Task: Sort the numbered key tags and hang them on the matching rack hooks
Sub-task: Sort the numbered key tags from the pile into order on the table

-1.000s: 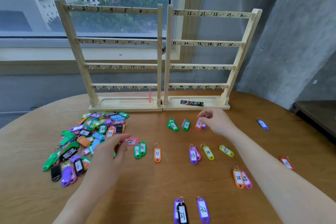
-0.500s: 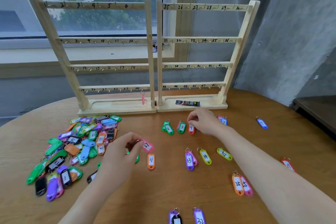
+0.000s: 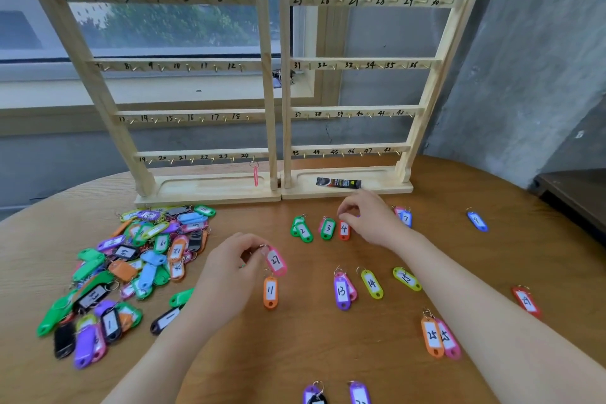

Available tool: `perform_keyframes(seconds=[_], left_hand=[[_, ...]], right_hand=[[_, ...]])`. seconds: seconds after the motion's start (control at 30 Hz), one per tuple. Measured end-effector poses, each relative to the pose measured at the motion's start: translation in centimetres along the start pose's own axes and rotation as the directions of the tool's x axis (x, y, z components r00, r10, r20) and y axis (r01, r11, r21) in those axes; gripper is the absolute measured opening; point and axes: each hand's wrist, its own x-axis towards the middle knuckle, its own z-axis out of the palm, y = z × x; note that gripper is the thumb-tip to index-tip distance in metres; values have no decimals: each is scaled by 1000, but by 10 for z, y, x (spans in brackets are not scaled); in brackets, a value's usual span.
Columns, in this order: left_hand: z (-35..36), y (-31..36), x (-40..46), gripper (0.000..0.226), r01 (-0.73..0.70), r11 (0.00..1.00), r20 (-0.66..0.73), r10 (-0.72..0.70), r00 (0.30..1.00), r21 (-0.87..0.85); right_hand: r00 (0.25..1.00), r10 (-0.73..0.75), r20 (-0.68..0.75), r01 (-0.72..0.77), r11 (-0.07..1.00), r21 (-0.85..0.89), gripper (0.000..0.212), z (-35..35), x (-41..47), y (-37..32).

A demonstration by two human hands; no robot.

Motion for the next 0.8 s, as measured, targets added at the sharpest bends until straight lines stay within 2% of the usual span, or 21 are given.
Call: perform_keyframes(seconds=[0.27,0.57,0.8], left_hand=[[0,-3,9,23,15,1000,41,-15,999,-14],[19,-21,-33,21,-5,997,58,9,998,-76],[39,-27,-66,16,-5,993,56,11,998,-121]], right_hand=[[996,21,-90,-1,976,218,10,-9,-37,-10],[991,18,-136,36,924,381,13,16,-139,-27],[969,122,-213,-5,877,480,18,30,-204,-22]])
